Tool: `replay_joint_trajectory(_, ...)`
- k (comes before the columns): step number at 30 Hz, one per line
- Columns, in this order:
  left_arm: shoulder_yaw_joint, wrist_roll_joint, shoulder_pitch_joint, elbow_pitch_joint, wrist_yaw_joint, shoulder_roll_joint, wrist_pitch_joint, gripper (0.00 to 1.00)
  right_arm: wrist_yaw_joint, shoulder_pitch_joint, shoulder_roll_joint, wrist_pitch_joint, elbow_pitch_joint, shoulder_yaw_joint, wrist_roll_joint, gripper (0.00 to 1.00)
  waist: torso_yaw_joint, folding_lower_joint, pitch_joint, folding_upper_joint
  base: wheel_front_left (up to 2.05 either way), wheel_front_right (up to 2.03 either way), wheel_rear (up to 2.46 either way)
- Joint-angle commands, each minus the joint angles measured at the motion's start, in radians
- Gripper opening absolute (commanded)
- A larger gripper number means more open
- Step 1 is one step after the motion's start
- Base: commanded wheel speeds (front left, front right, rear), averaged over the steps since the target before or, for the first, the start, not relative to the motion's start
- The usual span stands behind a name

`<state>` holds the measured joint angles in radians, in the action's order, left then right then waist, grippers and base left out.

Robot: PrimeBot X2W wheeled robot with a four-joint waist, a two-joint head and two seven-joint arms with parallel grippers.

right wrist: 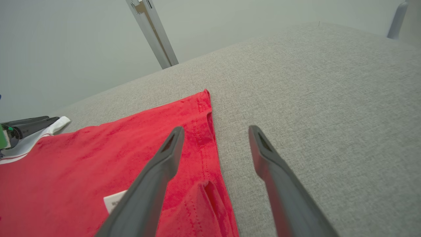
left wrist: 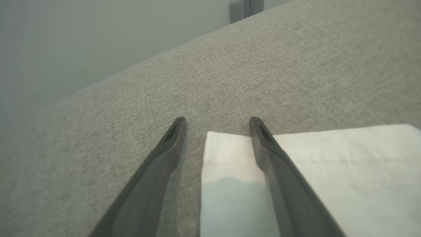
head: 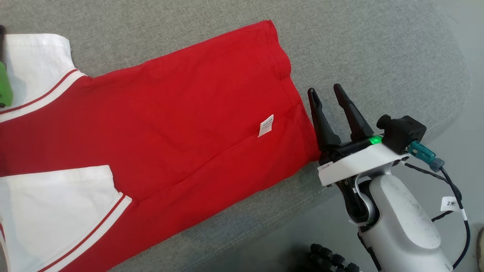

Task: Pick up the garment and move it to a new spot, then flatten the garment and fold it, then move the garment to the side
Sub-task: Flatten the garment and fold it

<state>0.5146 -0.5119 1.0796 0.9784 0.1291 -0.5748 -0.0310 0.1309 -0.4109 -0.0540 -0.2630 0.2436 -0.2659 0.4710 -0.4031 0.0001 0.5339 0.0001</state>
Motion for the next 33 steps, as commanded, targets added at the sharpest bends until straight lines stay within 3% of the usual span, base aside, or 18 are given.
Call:
replay_joint_trajectory(1,0.010,-0.010,-0.002,0.019,0.001,0.008,-0.012,0.85,0.000,-0.004,-0.001,-0.004,-0.001,0.005,-0.010,1.00,0.004,-0.0001,-0.002,-0.0001,0.00,0.00,0.00)
replay_joint_trajectory(2,0.017,-0.013,0.001,0.023,0.001,0.009,-0.016,0.61,0.000,-0.003,-0.001,-0.004,0.000,0.006,-0.012,1.00,0.007,-0.0001,-0.003,-0.0001,0.00,0.00,0.00)
replay_joint_trajectory(3,0.024,-0.023,0.002,0.025,0.001,0.013,-0.020,0.49,0.000,-0.002,-0.001,-0.004,0.001,0.006,-0.013,1.00,0.010,-0.0001,-0.005,-0.0001,0.00,0.00,0.00)
replay_joint_trajectory(4,0.032,-0.030,0.002,0.023,0.001,0.018,-0.020,0.56,0.000,-0.001,-0.001,-0.004,0.001,0.006,-0.013,1.00,0.014,-0.0001,-0.008,-0.0001,0.00,0.00,0.00)
replay_joint_trajectory(6,0.044,-0.039,0.009,0.017,0.001,0.014,-0.010,0.91,0.000,0.000,-0.001,-0.004,0.003,0.008,-0.013,1.00,0.020,-0.0001,-0.015,-0.0001,0.00,0.00,0.00)
replay_joint_trajectory(7,0.051,-0.045,0.010,0.016,0.001,0.013,-0.009,1.00,0.000,0.001,-0.001,-0.004,0.005,0.009,-0.014,1.00,0.023,-0.0001,-0.019,-0.0001,0.00,0.00,0.00)
replay_joint_trajectory(16,0.098,-0.097,0.011,0.022,0.001,0.013,-0.019,1.00,0.000,-0.010,0.001,-0.004,0.014,-0.001,-0.013,1.00,0.035,-0.0001,-0.023,-0.0001,0.00,0.00,0.00)
replay_joint_trajectory(17,0.102,-0.104,0.013,0.024,0.001,0.012,-0.025,0.97,0.000,-0.012,0.001,-0.004,0.014,-0.002,-0.011,1.00,0.034,-0.0001,-0.021,-0.0001,0.00,0.00,0.00)
replay_joint_trajectory(18,0.108,-0.109,0.014,0.027,0.001,0.011,-0.030,0.57,0.000,-0.013,0.001,-0.004,0.015,-0.004,-0.010,1.00,0.032,-0.0001,-0.020,-0.0001,0.00,0.00,0.00)
replay_joint_trajectory(20,0.114,-0.127,0.014,0.021,0.001,0.011,-0.023,0.00,0.000,-0.013,0.001,-0.004,0.015,-0.005,-0.010,1.00,0.030,-0.0001,-0.018,-0.0001,0.00,0.00,0.00)
replay_joint_trajectory(27,0.146,-0.150,0.038,0.001,0.001,0.003,0.006,0.00,0.000,-0.050,-0.006,-0.004,0.040,-0.004,-0.018,1.00,0.037,-0.0001,-0.028,-0.0001,0.00,0.00,0.00)
replay_joint_trajectory(33,0.176,-0.165,0.040,-0.001,0.001,0.003,0.024,0.00,0.000,-0.222,-0.014,0.023,0.220,-0.061,0.003,1.00,0.047,-0.0001,-0.041,-0.0001,0.00,0.00,0.00)
